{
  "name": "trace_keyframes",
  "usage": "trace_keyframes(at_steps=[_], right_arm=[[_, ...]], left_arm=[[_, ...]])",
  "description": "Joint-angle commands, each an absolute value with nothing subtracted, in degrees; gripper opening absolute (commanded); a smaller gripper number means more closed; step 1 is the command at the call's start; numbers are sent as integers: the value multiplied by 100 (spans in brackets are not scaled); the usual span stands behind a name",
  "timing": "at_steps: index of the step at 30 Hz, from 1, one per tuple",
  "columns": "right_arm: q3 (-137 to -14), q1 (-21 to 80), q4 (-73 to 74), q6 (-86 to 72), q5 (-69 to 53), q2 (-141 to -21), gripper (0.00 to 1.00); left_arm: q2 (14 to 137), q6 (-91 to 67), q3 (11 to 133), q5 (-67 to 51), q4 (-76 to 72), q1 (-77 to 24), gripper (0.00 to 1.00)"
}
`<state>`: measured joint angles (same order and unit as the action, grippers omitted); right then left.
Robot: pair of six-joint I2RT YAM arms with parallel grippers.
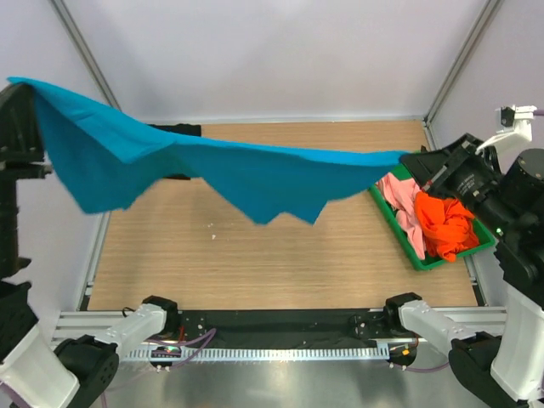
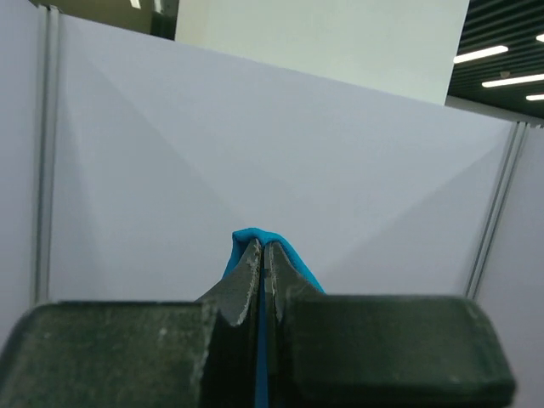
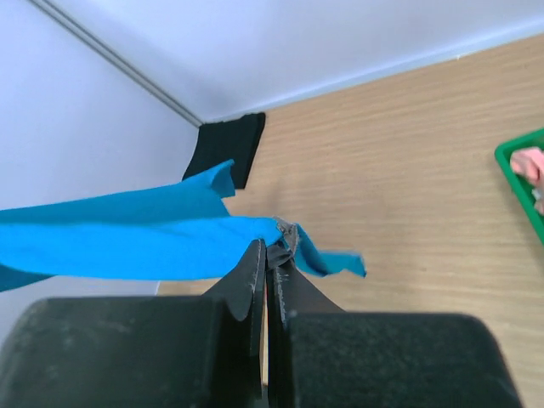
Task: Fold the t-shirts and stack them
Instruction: Flatten the tshirt out
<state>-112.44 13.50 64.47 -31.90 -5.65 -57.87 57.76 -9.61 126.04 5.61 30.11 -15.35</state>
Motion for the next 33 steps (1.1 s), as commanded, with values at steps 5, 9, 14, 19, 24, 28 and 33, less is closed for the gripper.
trace_keyframes(at_steps=[5,9,14,19,24,28,33], right_arm=[[-11040,1345,7084,-3656,-449,-5871,2],[-10540,1336,6908,-3735,-150,-6152,1],[-9733,1310,6680,-3543,710,-6914,1],[-8860,1143,5418,-3069,983,-7969,1],[-9026,748,4449,-2576,914,-9646,1],[-9562,589,4202,-2549,589,-10712,1],[-10133,554,4298,-2400,475,-11504,1]], left_arm=[[5853,-264,12701,1301,3252,-1969,0],[6117,-351,11616,1029,2938,-1986,0],[6992,-448,10267,460,2558,-1768,0],[8803,-808,9879,-720,2260,-1108,0],[10928,-826,10554,-993,2101,-914,0],[12116,-826,11468,-1151,2337,-844,0],[12805,-1002,12189,-1397,2347,-756,0]])
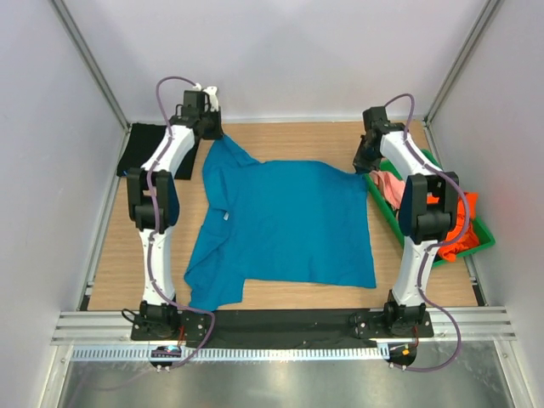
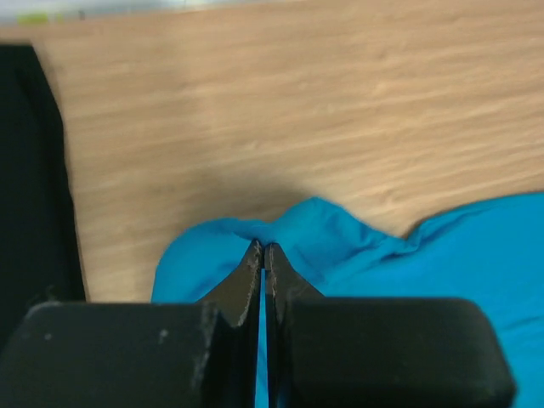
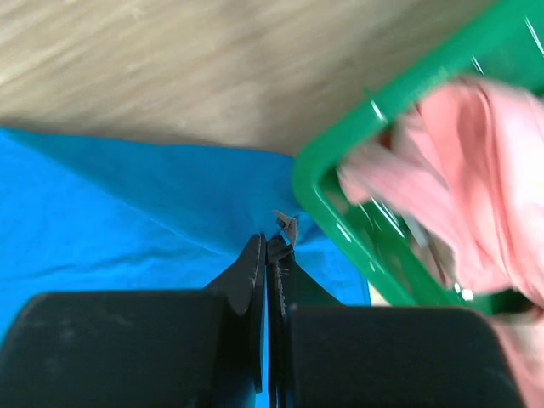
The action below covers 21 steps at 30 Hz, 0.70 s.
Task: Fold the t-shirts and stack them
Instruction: Flatten the tshirt out
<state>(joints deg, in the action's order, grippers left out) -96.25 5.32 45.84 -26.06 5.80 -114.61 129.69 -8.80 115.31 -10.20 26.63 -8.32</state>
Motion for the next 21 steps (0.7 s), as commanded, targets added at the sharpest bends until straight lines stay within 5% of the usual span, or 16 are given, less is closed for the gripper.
trace_keyframes(at_steps=[1,11,21], right_arm=[[-10221,545,4324,-2356,518,-11679,1],[-10564,360,4596,-2347,431,-11866,1],[-11030,684,5281,-2927,70,-10504,1]], left_arm=[[12919,-1028,12251,-1484,2347,-756,0],[12789,-1169,12428,-1635,2522,-747,0],[10760,-2212,11963,-1222,1602,-414,0]])
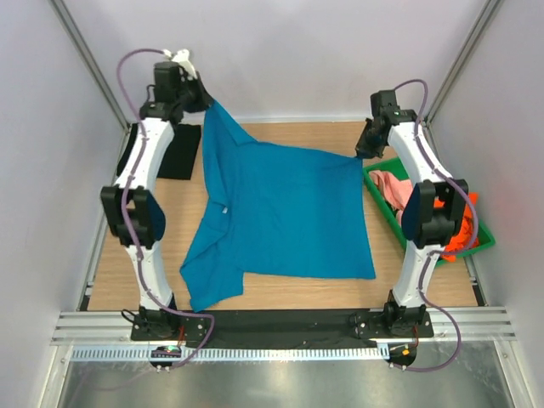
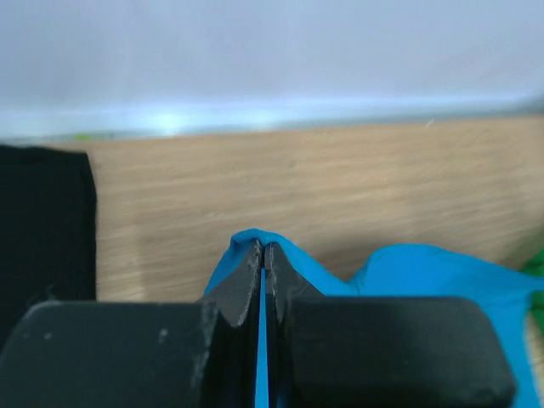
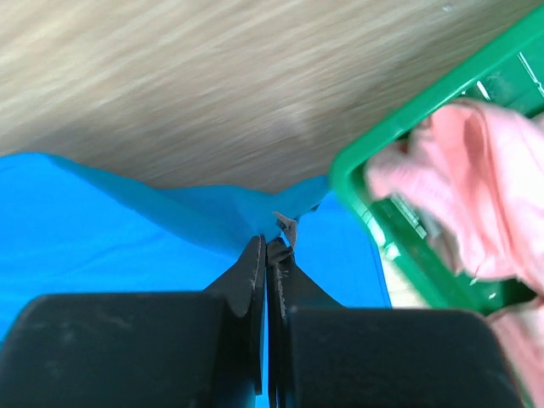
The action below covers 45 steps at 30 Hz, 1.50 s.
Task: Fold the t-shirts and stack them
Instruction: Flatten the tshirt out
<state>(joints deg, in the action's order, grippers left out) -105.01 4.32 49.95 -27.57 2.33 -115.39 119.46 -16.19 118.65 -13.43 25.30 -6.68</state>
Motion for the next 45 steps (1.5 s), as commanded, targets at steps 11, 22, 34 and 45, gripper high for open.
trace_keyframes(at_steps=[11,22,34,45], right_arm=[[-10678,1756,5545,-3094,-685,-7536,1],[-13121,1854,7399,-3128,-1053,-7057,1],[-12358,1846,7409,-3340,-484,-7031,1],[-12489,1846,6970,-3129,-501,-7427,1]], left_arm=[[8169,-3427,11374,-1810,1301,614,0],[6504,-1838,12013,-363,2548,1169,0],[7162,-1301,12481,35,2663,1011,0],[7998,-1617,13087,-325,2452,1002,0]])
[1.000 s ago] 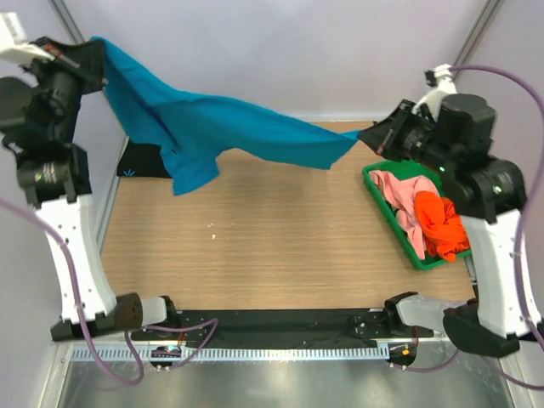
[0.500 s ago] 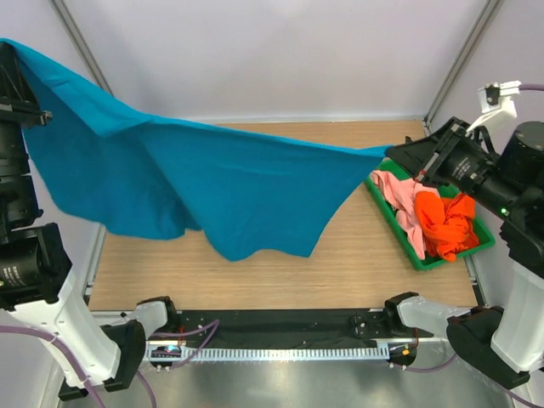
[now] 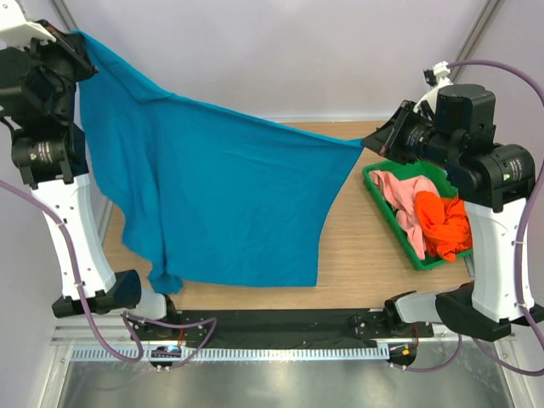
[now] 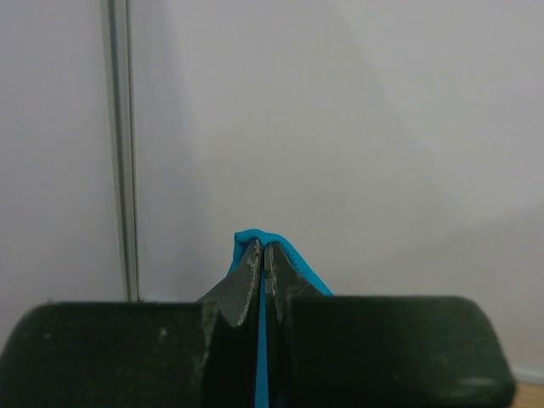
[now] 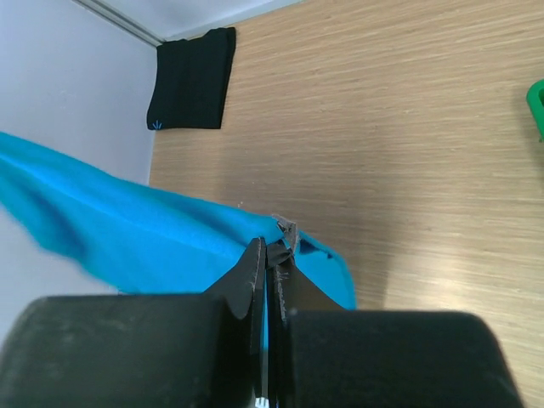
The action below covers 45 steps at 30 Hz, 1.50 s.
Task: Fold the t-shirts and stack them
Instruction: Flatten the tshirt out
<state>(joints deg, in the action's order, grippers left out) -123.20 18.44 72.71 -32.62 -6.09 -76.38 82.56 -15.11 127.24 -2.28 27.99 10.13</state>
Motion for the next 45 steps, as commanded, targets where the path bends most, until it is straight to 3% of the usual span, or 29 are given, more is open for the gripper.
trace_keyframes(at_steps=[1,11,19,25,29,34,37,40,45], right_arm=[[-12489,1846,6978,-3103,-510,-7348,2],[-12796,1846,7567,-2892,-966,-6751,1],[-13332,1846,8033,-3006,-1695,-6381,1],[-13421,1854,8226,-3199,-1592,-6328,2],[-12772,1854,8174,-3112,-933,-6407,1],[-11727,1854,8262,-2910,-28,-6776,1],[-10219,1837,7972,-2777,806,-6934,1],[-8832,1714,7324,-2637,1037,-7066,1],[-7577,1117,5935,-2514,1002,-7733,1]], left_arm=[[7937,-1635,13070,-316,2452,1019,0],[6962,-1504,12507,-45,2513,879,0],[6320,-300,12884,1343,2935,-234,0],[6082,456,13140,1933,2672,-966,0],[6222,510,12579,1916,2496,-1257,0],[6556,203,10980,1662,2084,-1248,0],[7047,-43,9829,1188,1899,-1100,0],[8092,-447,9106,520,1740,-854,0],[10566,-597,9753,54,1968,-835,0]])
